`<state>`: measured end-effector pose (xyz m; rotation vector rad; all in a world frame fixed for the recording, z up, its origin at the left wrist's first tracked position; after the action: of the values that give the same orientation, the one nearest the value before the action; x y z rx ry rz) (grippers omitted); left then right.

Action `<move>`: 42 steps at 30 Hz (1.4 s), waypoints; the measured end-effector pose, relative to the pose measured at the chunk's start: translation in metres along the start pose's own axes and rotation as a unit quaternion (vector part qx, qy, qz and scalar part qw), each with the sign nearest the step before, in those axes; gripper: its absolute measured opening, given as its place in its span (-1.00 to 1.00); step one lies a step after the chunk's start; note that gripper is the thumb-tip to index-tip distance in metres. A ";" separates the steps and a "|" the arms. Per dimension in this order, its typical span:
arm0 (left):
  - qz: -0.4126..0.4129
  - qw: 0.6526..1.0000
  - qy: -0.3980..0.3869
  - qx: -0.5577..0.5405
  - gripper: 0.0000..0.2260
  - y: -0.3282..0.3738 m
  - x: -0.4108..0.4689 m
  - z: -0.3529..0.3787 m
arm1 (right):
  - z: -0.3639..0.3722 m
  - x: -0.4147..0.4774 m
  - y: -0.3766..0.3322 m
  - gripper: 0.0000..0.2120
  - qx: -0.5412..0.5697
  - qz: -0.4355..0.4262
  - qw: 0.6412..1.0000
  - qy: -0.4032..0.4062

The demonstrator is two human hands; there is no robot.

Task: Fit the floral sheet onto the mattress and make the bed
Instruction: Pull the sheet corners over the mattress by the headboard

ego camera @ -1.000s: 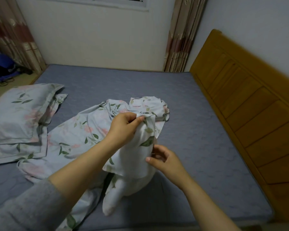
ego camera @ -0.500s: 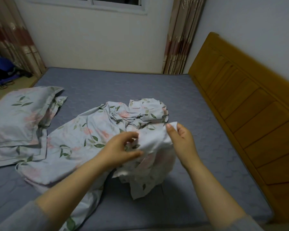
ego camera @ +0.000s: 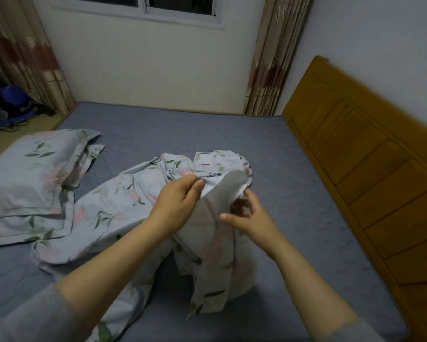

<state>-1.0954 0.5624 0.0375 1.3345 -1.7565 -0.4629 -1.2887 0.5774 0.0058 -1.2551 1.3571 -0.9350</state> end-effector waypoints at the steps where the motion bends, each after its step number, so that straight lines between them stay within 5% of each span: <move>1: 0.004 1.000 0.003 -0.013 -0.68 0.003 0.004 -0.003 | 0.007 0.000 0.007 -0.28 -0.032 -0.002 0.999 0.008; 9: 0.016 0.999 0.008 -0.045 -0.67 0.015 0.012 -0.032 | 0.052 0.012 0.024 -0.89 -0.088 -0.089 0.989 0.083; 14: -0.017 0.999 -0.031 -0.027 -0.74 0.006 0.011 -0.056 | 0.045 0.008 0.012 -0.79 -0.033 -0.103 0.983 0.147; 18: -0.052 0.989 -0.099 0.095 -0.48 -0.008 0.008 -0.061 | 0.026 0.007 -0.023 -0.69 0.043 -0.116 0.974 0.191; 22: -0.156 0.985 -0.059 -0.038 -0.52 -0.013 0.013 -0.052 | 0.026 0.002 -0.045 -0.77 0.040 -0.119 0.984 0.127; 26: -0.174 0.978 -0.071 -0.086 -0.56 -0.015 0.023 -0.048 | 0.029 -0.008 -0.041 -0.60 -0.143 -0.105 0.984 0.025; 30: -0.152 0.981 -0.079 -0.091 -0.59 -0.018 0.030 -0.044 | 0.012 -0.002 -0.016 -0.70 -0.327 -0.122 0.926 0.147; 33: -0.139 0.984 -0.072 -0.082 -0.60 -0.027 0.035 -0.043 | -0.014 0.000 0.017 -0.87 -0.380 -0.034 0.901 0.206; 37: -0.135 0.987 -0.079 -0.038 -0.42 -0.035 0.032 -0.036 | -0.061 -0.012 0.054 -0.79 -0.337 0.061 0.902 0.263; 42: -0.097 0.975 -0.142 0.143 -0.71 -0.019 0.017 -0.013 | -0.107 -0.019 0.040 -0.82 -0.222 -0.013 0.926 0.305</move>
<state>-1.0743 0.5428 0.0381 1.7228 -1.9919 -0.5459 -1.4023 0.5921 -0.0111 -1.3697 2.1387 -1.1300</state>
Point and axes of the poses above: each hand's wrist, its own x-axis towards the middle knuckle, its own z-axis out of the palm, y = z × x, the point moved 2 cm from there along x, towards the middle knuckle, and after that the axes turned 4 degrees about y, right-handed, at the moved point
